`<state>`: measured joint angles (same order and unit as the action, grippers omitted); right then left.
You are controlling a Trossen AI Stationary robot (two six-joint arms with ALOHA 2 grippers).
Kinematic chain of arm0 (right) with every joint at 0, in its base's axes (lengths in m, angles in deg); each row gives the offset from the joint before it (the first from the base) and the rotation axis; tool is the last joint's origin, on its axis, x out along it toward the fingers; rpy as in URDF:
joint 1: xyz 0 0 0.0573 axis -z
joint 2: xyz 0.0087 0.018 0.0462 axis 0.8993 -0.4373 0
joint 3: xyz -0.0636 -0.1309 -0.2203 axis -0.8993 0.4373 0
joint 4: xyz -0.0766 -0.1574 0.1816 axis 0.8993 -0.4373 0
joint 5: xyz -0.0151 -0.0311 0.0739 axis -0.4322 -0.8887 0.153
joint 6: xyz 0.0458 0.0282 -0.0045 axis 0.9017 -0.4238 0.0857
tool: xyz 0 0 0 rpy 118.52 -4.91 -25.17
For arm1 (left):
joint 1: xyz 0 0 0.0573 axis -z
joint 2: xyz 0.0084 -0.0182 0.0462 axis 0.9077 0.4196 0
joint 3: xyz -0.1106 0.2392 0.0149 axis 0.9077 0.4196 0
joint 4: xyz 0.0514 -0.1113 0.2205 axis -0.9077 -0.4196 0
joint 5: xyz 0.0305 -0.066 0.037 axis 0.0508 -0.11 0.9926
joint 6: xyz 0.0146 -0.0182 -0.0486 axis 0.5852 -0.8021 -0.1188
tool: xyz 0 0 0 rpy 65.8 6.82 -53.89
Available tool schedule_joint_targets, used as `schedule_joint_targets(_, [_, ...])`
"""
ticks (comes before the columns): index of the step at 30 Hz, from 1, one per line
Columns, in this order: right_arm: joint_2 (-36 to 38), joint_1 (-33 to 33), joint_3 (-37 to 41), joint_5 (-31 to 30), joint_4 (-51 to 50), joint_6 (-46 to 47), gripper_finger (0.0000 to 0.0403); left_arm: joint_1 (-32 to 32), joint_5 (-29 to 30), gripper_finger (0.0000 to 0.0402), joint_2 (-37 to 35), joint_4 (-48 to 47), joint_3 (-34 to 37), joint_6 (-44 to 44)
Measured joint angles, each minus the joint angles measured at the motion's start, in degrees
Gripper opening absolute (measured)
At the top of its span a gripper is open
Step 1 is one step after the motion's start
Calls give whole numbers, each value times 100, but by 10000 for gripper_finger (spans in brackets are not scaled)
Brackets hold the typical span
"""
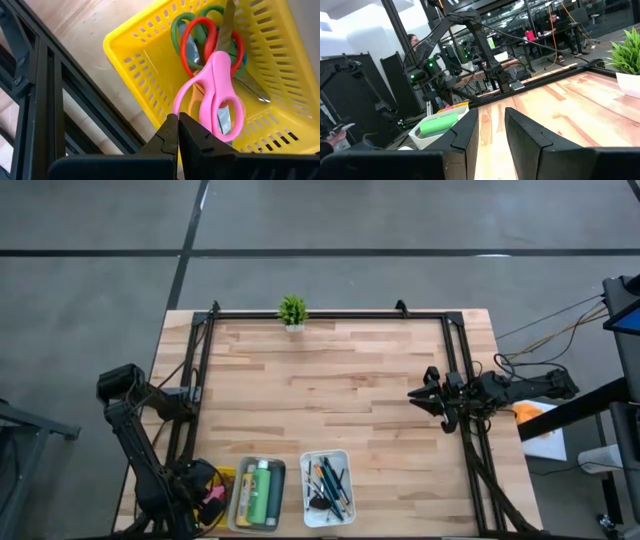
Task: Pick & Place Paint Supplies
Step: Put the pink scissors into the yellow bin, then return to Home Position
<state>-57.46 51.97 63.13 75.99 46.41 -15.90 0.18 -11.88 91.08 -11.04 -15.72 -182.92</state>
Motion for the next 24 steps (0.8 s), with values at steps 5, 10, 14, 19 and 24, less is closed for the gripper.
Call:
schedule_joint_targets(5, [0, 2, 0, 0, 2, 0, 93, 0, 69, 34, -21, 26, 0, -1])
schedule_joint_targets(10, [0, 0, 0, 0, 2, 0, 93, -2, 128, 78, -50, 50, 0, 0])
schedule_joint_targets(14, [0, 2, 0, 0, 2, 0, 93, -2, 128, 97, -50, 71, 0, 2])
schedule_joint_targets(19, [0, 0, 0, 0, 2, 0, 93, -4, 113, 99, -66, 73, -44, 4])
schedule_joint_targets(24, [0, 2, 0, 0, 2, 0, 93, -4, 109, 99, -316, 69, -63, -1])
